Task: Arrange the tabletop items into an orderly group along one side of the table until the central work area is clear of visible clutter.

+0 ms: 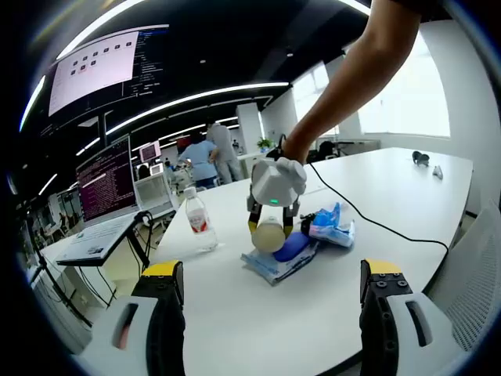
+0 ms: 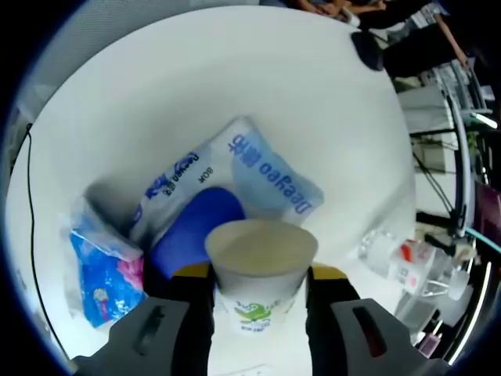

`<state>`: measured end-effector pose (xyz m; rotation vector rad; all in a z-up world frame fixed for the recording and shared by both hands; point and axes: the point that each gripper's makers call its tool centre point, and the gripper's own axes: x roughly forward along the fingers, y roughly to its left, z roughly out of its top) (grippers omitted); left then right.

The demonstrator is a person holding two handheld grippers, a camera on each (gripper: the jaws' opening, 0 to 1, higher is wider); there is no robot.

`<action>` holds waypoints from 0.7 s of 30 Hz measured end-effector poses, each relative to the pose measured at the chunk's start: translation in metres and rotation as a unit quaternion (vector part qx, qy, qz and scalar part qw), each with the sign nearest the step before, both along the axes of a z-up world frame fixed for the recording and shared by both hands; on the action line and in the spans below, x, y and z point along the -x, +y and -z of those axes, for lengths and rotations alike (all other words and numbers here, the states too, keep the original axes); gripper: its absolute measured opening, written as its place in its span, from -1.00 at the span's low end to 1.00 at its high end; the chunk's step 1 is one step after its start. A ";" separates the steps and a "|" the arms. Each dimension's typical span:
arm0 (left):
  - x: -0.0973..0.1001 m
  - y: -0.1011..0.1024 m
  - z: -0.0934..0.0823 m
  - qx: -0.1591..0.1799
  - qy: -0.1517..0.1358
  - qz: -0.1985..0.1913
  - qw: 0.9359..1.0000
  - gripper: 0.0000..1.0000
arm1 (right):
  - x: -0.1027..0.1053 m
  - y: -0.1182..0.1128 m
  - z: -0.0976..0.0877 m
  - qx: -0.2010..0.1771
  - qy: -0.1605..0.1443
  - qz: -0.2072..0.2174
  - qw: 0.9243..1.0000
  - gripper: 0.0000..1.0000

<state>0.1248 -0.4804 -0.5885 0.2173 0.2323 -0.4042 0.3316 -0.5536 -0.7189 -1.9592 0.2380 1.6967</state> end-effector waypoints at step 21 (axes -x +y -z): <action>-0.001 0.000 0.002 -0.007 0.002 0.000 1.000 0.86 | -0.036 0.023 -0.039 -0.193 0.073 0.233 0.950 -0.20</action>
